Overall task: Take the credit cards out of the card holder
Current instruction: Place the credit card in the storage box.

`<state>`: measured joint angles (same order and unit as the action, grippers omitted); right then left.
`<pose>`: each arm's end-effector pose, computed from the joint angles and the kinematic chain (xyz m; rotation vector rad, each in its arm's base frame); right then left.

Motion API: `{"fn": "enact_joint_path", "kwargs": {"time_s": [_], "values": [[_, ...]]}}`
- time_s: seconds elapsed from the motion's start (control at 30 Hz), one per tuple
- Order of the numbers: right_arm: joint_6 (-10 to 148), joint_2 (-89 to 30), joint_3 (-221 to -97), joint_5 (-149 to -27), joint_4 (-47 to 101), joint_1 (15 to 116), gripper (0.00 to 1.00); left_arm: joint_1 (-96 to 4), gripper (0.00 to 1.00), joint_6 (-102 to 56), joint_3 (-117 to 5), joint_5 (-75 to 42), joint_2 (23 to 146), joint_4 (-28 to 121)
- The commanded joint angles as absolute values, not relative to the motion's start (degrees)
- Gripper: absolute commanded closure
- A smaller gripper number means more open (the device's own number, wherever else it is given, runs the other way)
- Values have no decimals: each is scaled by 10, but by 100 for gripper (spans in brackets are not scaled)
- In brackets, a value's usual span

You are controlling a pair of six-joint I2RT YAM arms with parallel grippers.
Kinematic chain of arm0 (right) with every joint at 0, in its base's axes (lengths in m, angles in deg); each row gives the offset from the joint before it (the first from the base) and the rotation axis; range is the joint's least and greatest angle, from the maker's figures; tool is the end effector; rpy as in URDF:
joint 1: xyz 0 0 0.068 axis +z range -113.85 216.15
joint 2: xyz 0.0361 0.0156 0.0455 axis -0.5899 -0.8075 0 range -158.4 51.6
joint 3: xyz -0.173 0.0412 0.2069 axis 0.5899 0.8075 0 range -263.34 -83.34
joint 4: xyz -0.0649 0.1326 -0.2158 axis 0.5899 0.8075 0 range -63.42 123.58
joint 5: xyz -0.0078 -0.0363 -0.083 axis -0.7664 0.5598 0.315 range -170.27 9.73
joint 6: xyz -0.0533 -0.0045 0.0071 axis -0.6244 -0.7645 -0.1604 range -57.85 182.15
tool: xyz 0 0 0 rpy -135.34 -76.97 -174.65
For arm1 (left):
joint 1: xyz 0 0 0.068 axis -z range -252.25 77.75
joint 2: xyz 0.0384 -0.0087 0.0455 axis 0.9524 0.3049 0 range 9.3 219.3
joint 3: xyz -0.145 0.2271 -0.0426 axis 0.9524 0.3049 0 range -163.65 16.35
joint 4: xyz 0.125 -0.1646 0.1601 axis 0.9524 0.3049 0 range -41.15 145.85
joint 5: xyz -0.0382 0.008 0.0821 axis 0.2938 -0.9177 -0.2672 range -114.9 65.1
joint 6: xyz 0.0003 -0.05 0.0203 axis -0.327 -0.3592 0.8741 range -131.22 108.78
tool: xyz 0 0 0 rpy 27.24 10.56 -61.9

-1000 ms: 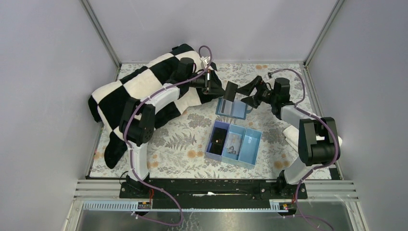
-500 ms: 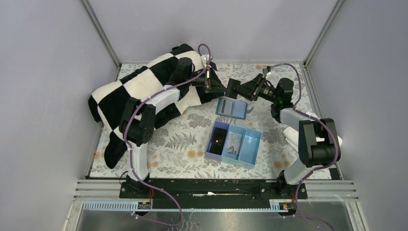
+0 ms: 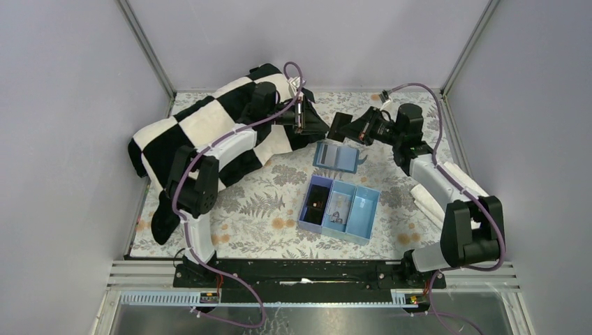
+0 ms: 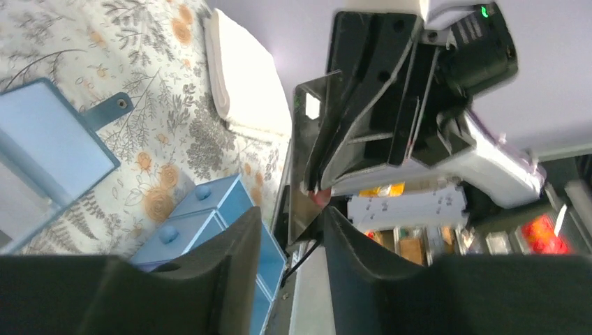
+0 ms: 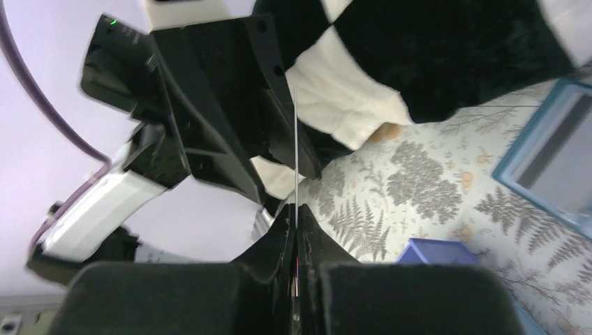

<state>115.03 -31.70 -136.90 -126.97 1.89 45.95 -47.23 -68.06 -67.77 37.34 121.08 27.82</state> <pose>0.3205 0.0816 0.2975 -0.0009 1.8617 1.4627 0.3970 -0.2200 0.2875 0.4395 2.0066 -1.8808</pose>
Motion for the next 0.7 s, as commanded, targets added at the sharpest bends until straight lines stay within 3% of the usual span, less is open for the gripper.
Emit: {"fn": "enact_joint_path", "kwargs": {"time_s": [0.0, 0.17, 0.33, 0.5, 0.67], "values": [[1056, -264, -1429, -1149, 231, 464, 100, -476, 44, -504, -734, 273, 1138, 503], [989, -240, -1515, -1024, 502, 484, 100, -498, 39, -401, -761, 131, 1064, 664], [986, -254, -1595, -832, 710, 615, 100, -521, 38, -367, -717, -35, 958, 718], [1058, -314, -1626, -708, 798, 746, 100, -525, 38, -352, -686, -145, 878, 752], [1090, -360, -1627, -693, 789, 813, 100, -529, 39, -352, -668, -210, 816, 773]]}}
